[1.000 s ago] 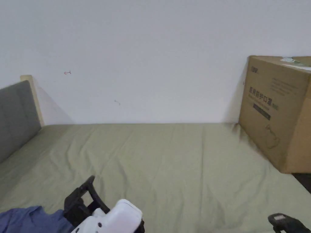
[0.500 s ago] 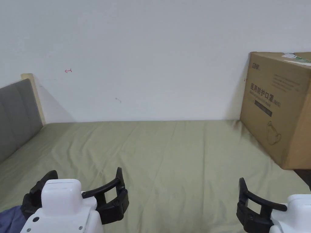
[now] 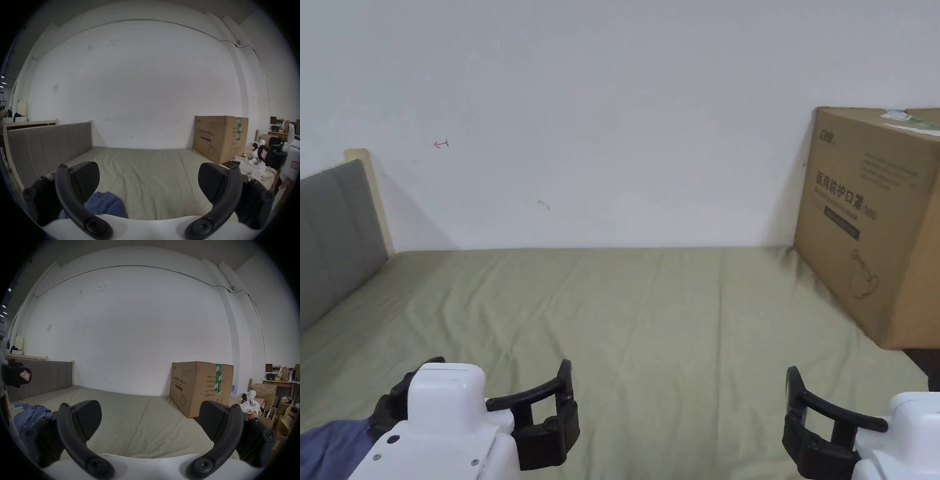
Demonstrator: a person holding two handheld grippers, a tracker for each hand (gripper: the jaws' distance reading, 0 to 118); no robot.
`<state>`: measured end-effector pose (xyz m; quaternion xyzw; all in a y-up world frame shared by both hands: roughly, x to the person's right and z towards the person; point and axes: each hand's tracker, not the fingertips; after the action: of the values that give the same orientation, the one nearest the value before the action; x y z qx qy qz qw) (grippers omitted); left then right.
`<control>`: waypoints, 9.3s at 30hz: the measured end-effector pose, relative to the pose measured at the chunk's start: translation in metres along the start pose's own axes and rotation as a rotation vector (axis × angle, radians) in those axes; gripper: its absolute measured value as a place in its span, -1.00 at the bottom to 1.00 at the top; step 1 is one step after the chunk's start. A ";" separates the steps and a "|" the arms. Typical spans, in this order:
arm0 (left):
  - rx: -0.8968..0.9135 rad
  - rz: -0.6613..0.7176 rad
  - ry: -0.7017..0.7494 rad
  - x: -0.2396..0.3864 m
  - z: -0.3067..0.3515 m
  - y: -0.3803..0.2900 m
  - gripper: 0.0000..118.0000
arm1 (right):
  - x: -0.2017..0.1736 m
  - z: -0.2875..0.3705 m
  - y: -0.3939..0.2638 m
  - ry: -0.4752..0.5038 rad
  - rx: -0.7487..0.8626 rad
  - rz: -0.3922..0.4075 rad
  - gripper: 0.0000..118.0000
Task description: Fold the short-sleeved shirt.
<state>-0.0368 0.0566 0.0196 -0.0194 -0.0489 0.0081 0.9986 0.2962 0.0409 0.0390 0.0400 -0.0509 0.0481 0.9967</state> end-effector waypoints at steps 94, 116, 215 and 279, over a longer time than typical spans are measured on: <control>-0.651 0.095 0.266 -0.208 -0.075 0.012 -0.84 | -0.048 -0.043 -0.026 0.202 0.057 0.110 -0.93; -0.806 0.238 -0.424 0.093 -0.230 -0.007 -0.84 | 0.037 -0.012 -0.035 0.026 -0.005 0.087 -0.93; -0.821 0.240 0.115 -0.179 -0.167 -0.149 -0.80 | -0.052 -0.406 -0.181 0.437 -1.254 -0.186 -0.91; -0.650 0.223 0.003 -0.077 -0.406 -0.063 -0.81 | 0.079 -0.401 -0.080 0.072 -0.691 -0.339 -0.91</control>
<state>-0.0727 -0.0236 -0.3890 -0.3417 -0.0451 0.1014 0.9332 0.4221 0.0025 -0.3565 -0.2922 -0.0217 -0.1359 0.9464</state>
